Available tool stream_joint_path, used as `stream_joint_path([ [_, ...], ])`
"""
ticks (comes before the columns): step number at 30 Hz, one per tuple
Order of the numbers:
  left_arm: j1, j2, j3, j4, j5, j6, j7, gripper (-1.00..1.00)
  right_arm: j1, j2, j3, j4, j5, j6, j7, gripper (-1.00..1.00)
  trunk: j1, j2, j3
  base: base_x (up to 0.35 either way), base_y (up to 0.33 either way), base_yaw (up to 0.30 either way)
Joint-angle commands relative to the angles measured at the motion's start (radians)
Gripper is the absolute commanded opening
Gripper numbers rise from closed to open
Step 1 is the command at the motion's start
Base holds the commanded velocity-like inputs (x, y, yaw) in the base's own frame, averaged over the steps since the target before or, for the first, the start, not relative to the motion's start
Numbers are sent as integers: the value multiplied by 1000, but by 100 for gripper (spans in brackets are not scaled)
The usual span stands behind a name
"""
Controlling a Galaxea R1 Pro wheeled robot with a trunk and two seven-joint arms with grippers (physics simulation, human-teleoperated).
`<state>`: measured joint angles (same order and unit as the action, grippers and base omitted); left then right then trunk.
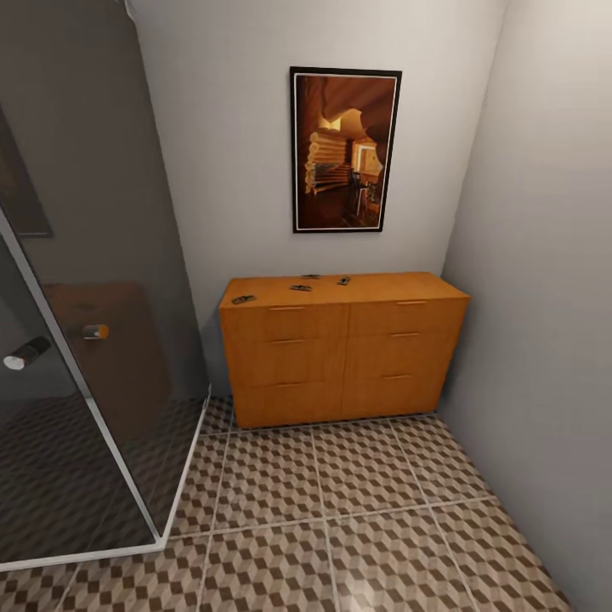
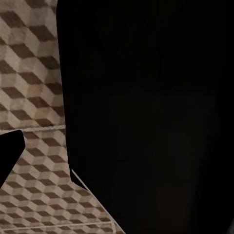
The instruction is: Take the four mousetraps from the cabinet in the bathroom and place them on the bathroom floor. Make sure all four end up on the same floor surface, and ensure that at least two of them are either under or directly next to the same bathroom sink.
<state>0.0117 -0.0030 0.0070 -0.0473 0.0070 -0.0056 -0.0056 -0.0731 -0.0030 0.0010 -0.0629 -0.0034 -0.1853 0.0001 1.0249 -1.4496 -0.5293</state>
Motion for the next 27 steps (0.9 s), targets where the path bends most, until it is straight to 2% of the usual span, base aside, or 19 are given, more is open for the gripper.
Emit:
stream_joint_path([
  [1,1,0,1,-2,1,-1,-1,100,0,0,0,1,0,-3,0,100,0,0,-1,47,0,-9],
  [17,1,0,1,-2,1,-1,-1,100,0,1,0,2,2,-3,-3,100,0,0,-1,23,0,-1],
  [20,1,-21,-1,-54,1,1,-2,100,0,-3,6,0,6,2,1,100,0,0,-1,0,0,0],
  [22,1,-34,-1,-58,1,1,-2,100,0,-5,5,-3,7,5,2,100,0,0,-1,0,0,0],
  [27,1,-44,-2,-66,2,1,-1,100,-3,-8,6,-15,10,6,0,100,0,0,-1,0,0,0],
])
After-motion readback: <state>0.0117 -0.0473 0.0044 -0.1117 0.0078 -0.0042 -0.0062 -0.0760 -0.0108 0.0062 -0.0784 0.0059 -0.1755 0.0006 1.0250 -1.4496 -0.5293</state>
